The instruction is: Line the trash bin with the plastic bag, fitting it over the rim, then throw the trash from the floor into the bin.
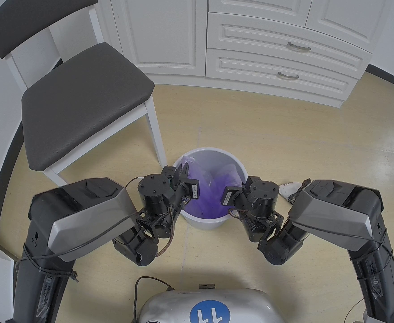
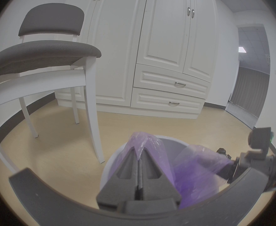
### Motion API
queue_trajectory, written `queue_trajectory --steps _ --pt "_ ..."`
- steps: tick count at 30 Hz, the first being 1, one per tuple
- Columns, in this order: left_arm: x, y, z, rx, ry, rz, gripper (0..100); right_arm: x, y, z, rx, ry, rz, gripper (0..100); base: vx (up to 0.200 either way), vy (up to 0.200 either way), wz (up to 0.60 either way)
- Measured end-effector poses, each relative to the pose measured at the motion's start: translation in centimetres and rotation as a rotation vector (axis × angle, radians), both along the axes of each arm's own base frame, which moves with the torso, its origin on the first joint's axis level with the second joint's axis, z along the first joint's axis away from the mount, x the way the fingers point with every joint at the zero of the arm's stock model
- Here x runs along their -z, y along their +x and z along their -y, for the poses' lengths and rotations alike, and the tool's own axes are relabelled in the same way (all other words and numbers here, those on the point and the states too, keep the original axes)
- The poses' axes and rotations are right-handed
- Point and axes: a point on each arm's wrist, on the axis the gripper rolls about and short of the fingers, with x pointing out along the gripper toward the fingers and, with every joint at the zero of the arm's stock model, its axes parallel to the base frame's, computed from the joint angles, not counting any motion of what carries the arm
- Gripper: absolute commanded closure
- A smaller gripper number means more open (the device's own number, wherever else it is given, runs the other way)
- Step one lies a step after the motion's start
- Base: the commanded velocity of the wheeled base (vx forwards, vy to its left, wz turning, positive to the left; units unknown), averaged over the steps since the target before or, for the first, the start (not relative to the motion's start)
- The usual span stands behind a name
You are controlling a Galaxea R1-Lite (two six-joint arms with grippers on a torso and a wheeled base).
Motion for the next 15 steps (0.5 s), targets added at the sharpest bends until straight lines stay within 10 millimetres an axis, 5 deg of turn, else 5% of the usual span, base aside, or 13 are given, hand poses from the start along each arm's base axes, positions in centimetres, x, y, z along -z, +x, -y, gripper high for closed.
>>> queue_trajectory --steps 8,15 --pt "-1.3 0.5 -2.9 -0.003 0.037 0.004 100 -1.7 1.6 3.9 0.036 -0.078 0.029 100 0.0 0.0 0.0" --pt "-1.5 2.2 -8.6 -0.087 0.202 -0.006 100 -1.4 1.8 8.2 0.043 -0.263 0.008 100 0.0 0.0 0.0"
